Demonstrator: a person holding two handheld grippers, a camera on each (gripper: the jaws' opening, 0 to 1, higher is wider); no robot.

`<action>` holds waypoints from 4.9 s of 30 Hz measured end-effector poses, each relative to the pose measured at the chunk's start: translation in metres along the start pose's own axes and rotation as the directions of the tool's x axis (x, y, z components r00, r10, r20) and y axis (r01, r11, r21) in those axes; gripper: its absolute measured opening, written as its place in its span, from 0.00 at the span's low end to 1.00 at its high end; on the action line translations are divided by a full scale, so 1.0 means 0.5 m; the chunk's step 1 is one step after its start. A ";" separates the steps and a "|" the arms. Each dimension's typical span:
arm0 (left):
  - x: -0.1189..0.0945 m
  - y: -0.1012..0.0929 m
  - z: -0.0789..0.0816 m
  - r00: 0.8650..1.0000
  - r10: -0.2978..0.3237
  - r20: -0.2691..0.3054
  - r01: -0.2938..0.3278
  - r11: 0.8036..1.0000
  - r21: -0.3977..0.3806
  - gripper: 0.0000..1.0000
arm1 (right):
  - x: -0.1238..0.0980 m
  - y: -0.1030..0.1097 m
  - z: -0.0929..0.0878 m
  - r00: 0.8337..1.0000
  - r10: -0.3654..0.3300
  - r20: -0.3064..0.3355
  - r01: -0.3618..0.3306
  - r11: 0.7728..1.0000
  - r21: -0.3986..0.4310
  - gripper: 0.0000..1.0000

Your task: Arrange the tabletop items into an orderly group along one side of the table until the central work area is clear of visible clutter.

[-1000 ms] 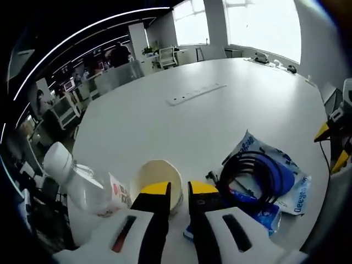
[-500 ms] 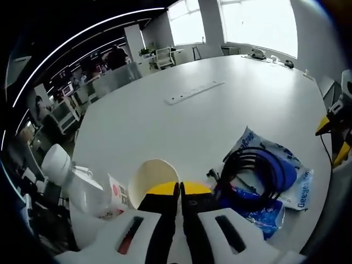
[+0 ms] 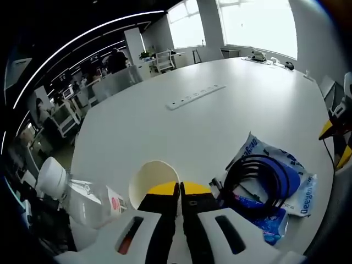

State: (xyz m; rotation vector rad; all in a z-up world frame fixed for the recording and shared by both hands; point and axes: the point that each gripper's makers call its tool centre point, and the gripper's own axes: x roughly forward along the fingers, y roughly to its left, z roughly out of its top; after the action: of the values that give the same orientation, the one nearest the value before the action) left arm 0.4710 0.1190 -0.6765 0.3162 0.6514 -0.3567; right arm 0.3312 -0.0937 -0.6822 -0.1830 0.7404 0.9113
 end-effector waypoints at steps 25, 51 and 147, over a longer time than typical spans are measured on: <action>-0.055 0.004 -0.007 1.000 0.004 0.019 -0.002 0.997 -0.082 0.12 | 0.012 0.016 0.013 1.000 0.023 0.012 -0.023 1.000 -0.011 0.47; -0.183 -0.027 -0.103 0.999 0.047 0.015 -0.043 0.972 -0.232 0.18 | 0.036 0.039 0.012 0.998 0.058 -0.008 -0.059 0.998 -0.038 0.46; -0.285 -0.060 -0.182 0.999 0.044 0.021 -0.033 0.930 -0.366 0.37 | 0.321 -0.077 0.095 0.990 -0.007 -0.142 0.033 0.983 0.178 0.15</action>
State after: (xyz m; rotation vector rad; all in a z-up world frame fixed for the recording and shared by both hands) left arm 0.3051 0.1596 -0.6593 -0.0332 0.6685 -0.1954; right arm 0.4472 0.0084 -0.7577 -0.0953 0.9461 0.8131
